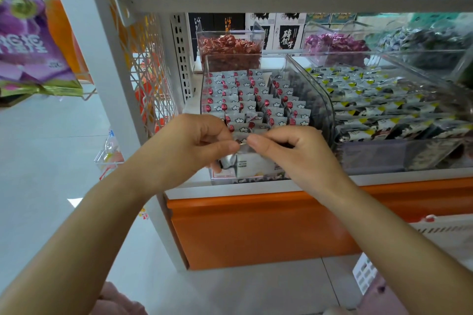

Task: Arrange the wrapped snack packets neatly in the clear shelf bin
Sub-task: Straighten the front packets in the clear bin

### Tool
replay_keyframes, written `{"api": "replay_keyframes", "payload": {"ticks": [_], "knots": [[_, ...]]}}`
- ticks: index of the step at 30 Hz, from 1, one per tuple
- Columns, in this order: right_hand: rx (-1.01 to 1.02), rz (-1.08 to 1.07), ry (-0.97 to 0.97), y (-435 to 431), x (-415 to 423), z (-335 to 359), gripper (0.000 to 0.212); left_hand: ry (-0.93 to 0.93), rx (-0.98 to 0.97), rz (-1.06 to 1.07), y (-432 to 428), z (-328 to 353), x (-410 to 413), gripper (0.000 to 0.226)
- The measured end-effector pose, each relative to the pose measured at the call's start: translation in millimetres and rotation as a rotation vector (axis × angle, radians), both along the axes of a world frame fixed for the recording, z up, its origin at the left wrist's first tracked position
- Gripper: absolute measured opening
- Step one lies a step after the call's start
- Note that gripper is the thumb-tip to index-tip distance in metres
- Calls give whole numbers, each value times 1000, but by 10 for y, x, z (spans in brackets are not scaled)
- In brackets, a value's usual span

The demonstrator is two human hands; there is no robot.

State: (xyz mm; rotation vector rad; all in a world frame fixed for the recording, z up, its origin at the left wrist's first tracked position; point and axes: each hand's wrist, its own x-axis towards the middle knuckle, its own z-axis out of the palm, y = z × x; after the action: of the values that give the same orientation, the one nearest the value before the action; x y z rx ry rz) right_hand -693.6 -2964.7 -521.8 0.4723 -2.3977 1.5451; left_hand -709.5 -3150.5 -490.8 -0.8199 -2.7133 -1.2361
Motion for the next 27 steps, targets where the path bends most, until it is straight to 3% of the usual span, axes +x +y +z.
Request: {"api": "replay_keyframes", "payload": {"ticks": [4, 8, 10, 16, 19, 23, 27], "knots": [[-12, -1, -27, 30, -16, 11, 36, 7, 36, 15, 13, -28, 1, 17], [-33, 45, -92, 85, -37, 32, 15, -3, -40, 27, 40, -40, 10, 43], [-39, 119, -161, 146, -51, 66, 16, 22, -65, 20, 26, -27, 4, 39], [78, 209, -217, 291, -75, 121, 12, -91, 96, 13, 10, -10, 7, 21], [103, 276, -281, 282, -71, 100, 17, -141, 185, 38, 25, -30, -13, 16], [87, 303, -240, 281, -70, 149, 37, -172, 286, 65, 9, -21, -44, 18], [35, 316, -230, 299, -72, 149, 43, -175, 332, 59, -9, -15, -47, 19]]}}
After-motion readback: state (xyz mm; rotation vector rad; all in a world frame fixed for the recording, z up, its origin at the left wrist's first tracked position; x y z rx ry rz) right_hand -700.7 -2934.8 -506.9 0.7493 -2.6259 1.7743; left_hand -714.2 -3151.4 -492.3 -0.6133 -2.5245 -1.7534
